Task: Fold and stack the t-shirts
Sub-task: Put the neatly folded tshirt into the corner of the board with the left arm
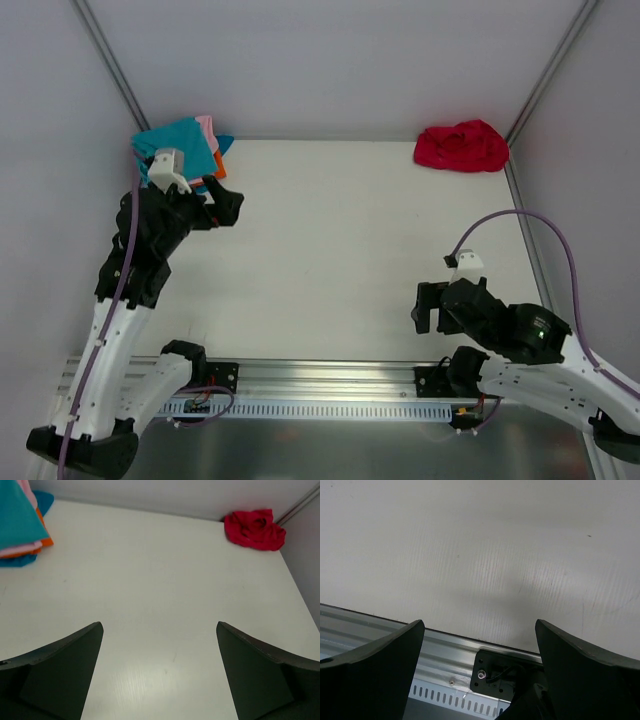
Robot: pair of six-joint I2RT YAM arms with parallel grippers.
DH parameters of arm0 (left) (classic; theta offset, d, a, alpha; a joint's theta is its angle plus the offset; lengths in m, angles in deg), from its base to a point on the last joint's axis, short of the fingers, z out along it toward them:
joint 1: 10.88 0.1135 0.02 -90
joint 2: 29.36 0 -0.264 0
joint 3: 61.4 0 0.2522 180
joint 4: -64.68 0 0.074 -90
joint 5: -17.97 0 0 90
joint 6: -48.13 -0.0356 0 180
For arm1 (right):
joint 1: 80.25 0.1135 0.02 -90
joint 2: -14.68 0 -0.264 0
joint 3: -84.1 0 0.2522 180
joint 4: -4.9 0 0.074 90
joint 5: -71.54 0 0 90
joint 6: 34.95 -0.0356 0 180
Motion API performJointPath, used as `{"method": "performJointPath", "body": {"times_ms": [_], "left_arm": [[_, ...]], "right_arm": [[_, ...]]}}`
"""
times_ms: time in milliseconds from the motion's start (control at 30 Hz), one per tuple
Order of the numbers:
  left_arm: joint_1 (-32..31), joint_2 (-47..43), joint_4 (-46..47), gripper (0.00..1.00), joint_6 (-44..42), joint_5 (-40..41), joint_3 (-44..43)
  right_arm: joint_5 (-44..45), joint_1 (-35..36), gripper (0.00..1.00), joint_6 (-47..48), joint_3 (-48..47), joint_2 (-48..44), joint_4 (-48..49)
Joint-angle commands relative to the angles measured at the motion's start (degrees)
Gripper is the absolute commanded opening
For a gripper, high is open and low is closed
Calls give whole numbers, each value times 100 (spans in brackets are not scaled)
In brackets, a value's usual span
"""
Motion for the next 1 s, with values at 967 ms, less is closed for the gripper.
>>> {"method": "performJointPath", "body": {"times_ms": [967], "left_arm": [[2423,5682,475,99,-132,-1191,-3524]], "right_arm": [[-151,-7,100,227,-240,454,-266]]}}
